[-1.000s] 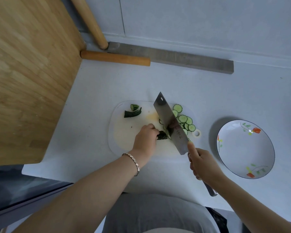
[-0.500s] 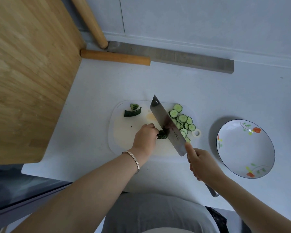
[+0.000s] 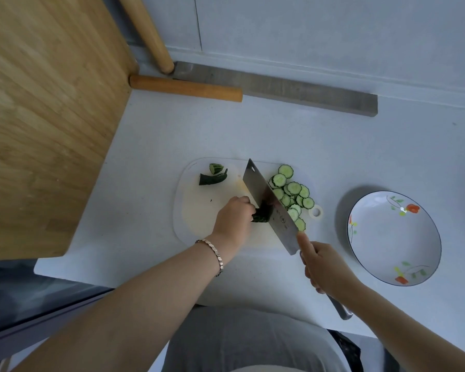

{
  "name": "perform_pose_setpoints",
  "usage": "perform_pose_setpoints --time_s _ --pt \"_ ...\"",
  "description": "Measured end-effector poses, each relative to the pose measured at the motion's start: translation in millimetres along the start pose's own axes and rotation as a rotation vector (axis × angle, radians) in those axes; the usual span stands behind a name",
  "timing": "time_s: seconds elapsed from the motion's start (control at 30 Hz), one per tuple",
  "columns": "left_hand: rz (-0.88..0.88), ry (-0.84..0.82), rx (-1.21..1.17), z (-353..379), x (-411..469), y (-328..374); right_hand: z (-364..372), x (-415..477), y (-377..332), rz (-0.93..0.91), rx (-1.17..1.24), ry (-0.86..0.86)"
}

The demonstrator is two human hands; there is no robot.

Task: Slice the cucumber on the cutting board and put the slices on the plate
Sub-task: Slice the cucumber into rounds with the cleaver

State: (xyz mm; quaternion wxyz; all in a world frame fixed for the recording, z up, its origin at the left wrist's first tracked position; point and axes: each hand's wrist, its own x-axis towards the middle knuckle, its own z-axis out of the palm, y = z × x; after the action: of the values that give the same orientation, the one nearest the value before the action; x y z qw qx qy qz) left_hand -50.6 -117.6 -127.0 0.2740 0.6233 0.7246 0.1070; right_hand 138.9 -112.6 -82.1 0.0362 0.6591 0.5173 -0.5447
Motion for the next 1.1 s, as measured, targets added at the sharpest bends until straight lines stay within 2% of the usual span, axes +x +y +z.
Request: perform_pose_setpoints --time_s 0.17,0.4,0.83,1.0,1.1 --pt "-0.035 0.019 -0.065 -1.8 -1.8 -0.6 22.5 12.0 -2.1 -0.039 -0.025 0.062" --pt "-0.014 0.035 -0.109 -0.8 -2.9 -4.0 12.1 11.1 -15.7 0.005 0.173 0.016" --pt "0.002 0.056 -0.062 0.0 -5.0 -4.0 2.4 0.8 -10.3 -0.063 -0.032 0.018" --pt "0.000 0.038 -0.053 0.3 -4.1 -3.2 11.0 1.8 -1.6 0.003 0.005 0.015" --pt "0.003 0.042 -0.063 2.1 -4.4 -4.0 23.9 9.8 -0.4 -0.035 -0.019 0.060"
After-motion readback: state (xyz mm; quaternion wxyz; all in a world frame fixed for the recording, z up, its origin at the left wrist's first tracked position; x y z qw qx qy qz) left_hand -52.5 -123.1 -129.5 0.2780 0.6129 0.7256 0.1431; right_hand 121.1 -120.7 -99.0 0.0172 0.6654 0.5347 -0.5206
